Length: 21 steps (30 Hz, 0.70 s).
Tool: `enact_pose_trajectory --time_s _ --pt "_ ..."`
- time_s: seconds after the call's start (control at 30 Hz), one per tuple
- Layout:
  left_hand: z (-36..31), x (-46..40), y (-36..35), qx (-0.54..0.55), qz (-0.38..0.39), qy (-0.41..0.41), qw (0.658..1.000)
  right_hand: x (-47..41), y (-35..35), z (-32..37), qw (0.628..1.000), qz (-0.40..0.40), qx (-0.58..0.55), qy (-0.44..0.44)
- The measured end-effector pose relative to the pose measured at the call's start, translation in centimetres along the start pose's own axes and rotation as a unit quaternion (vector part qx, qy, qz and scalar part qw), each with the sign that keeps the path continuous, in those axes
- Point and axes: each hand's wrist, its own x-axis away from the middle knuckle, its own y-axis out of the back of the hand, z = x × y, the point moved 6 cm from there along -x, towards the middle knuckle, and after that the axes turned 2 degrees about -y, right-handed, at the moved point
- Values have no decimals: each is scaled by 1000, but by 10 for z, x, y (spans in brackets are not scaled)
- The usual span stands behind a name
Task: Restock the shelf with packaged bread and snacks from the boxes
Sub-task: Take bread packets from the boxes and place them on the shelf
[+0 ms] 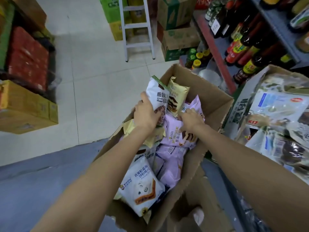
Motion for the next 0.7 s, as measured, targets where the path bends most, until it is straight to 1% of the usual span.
enact_pose_trajectory --time_s 0.07,0.1,0.13,0.17,0.27,0.33,0.4,0.43,0.47,0.5,0.53,0.57,0.6,0.63,0.7 --pt "-4 3 7 29 2 -7 1000 7 -7 -2 998 39 -29 28" --pt "-6 4 11 24 2 -14 1000 12 -14 -3 996 69 -45 28" --pt "-8 5 13 17 1 -24 1000 17 -20 -4 995 81 -60 23" --pt "-9 6 14 12 -1 -36 999 21 -24 -6 995 67 -68 14" --pt "-12 12 17 -1 -10 -62 998 31 -21 -8 998 -34 -55 -16" --pt "-15 17 24 -5 -32 -65 997 43 -16 -11 991 -87 -80 -67" --pt "-23 22 35 0 -62 -66 996 62 -6 -18 970 -151 -131 -138" --pt "-30 24 42 6 -82 -69 994 74 -1 -23 952 -182 -171 -178" --pt "-38 26 50 17 -101 -70 992 86 6 -29 923 -213 -236 -217" --pt "-47 28 58 38 -118 -69 990 98 14 -37 880 -234 -325 -254" --pt "-56 28 65 63 -126 -68 988 107 22 -43 830 -247 -419 -275" --pt "-65 29 70 88 -124 -68 986 115 34 -48 785 -256 -493 -274" --pt "-75 31 75 111 -118 -75 984 123 49 -52 759 -274 -533 -255" --pt "-86 33 78 133 -108 -86 982 131 66 -57 747 -297 -548 -229" --pt "-110 41 84 180 -89 -111 973 152 100 -67 737 -340 -552 -191"
